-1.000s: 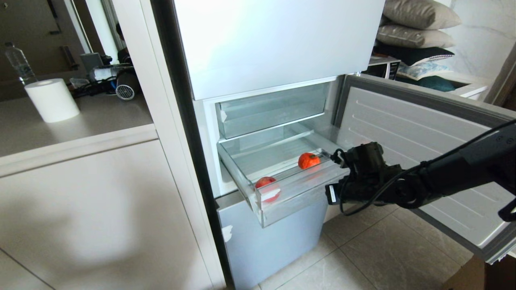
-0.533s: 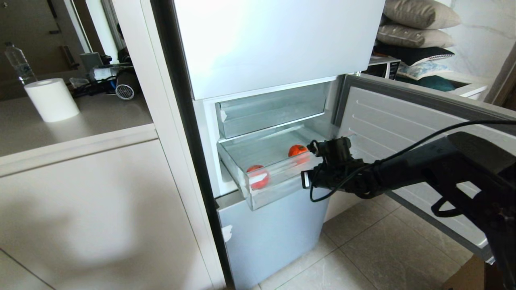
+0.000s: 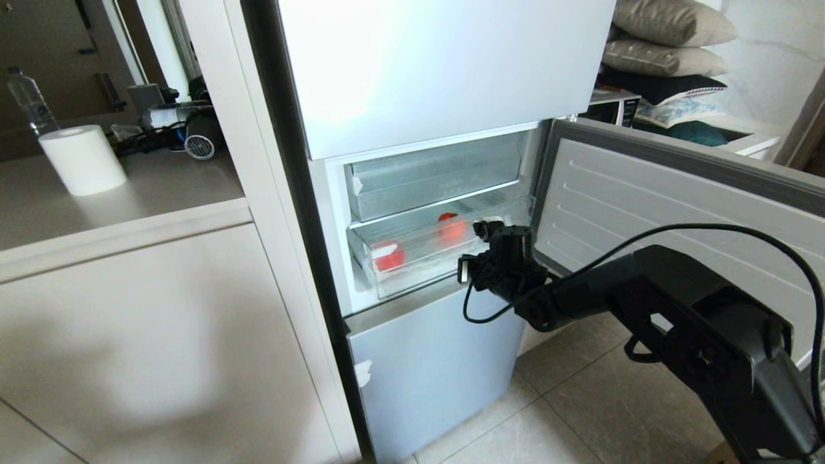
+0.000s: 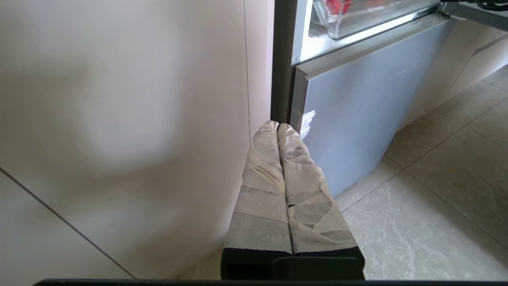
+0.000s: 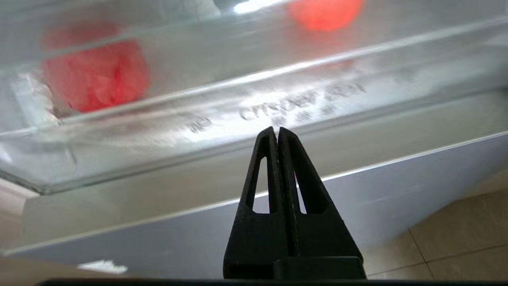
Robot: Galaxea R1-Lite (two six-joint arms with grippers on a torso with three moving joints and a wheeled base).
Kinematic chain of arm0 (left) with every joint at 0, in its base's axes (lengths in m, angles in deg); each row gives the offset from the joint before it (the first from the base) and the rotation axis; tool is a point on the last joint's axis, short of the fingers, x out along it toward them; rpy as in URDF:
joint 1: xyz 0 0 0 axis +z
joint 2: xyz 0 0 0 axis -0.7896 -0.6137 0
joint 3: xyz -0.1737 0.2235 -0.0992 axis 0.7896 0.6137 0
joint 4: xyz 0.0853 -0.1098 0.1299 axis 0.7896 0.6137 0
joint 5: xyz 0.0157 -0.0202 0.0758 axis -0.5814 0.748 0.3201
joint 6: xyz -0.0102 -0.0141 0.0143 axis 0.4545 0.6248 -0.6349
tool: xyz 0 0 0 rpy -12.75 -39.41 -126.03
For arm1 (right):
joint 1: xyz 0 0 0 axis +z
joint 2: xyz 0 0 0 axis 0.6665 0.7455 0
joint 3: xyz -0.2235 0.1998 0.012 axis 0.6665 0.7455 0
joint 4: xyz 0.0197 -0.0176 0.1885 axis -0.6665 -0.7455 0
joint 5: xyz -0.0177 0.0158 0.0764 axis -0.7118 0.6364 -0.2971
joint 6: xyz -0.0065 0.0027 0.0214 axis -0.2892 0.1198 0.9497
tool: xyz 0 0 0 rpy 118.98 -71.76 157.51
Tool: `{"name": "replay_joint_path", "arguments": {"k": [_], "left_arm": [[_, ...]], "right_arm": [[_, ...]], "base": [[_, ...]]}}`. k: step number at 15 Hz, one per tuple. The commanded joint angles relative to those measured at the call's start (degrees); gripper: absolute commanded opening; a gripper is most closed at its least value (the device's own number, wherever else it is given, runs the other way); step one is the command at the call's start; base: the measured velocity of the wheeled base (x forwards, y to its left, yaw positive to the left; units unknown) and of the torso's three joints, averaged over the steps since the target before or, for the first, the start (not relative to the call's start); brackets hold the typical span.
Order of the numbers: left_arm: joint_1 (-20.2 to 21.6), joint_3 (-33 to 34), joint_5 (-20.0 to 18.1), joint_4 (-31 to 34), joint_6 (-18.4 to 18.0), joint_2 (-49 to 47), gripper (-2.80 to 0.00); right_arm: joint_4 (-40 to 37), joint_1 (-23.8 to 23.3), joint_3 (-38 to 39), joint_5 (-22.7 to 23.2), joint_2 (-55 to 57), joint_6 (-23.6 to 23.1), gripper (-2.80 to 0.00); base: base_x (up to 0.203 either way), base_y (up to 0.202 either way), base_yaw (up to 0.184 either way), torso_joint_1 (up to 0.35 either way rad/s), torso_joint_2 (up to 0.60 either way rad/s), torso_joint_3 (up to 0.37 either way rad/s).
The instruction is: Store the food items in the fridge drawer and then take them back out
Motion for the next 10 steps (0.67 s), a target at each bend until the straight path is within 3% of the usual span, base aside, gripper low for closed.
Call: {"name": "replay_joint_path", "arguments": {"k": [1, 7, 10], "left_arm": [[0.0, 0.0, 0.0, 0.0, 0.0, 0.0, -2.80], [0.0, 0.0, 0.0, 0.0, 0.0, -0.1, -2.80], [0.0, 0.0, 0.0, 0.0, 0.0, -0.1, -2.80]], "right_arm": [[-1.0, 0.1, -3.5, 0.0, 2.5, 0.0, -2.80], [-5.4, 0.5, -14.1, -0.1, 8.9, 0.0, -2.80], [-5.3, 0.3, -14.6, 2.3, 10.3, 0.0, -2.80]], "base": [[0.000, 0.000, 0.000, 0.000, 0.00, 0.000], [0.000, 0.000, 0.000, 0.000, 0.00, 0.000], [0.000, 0.000, 0.000, 0.000, 0.00, 0.000]]}}
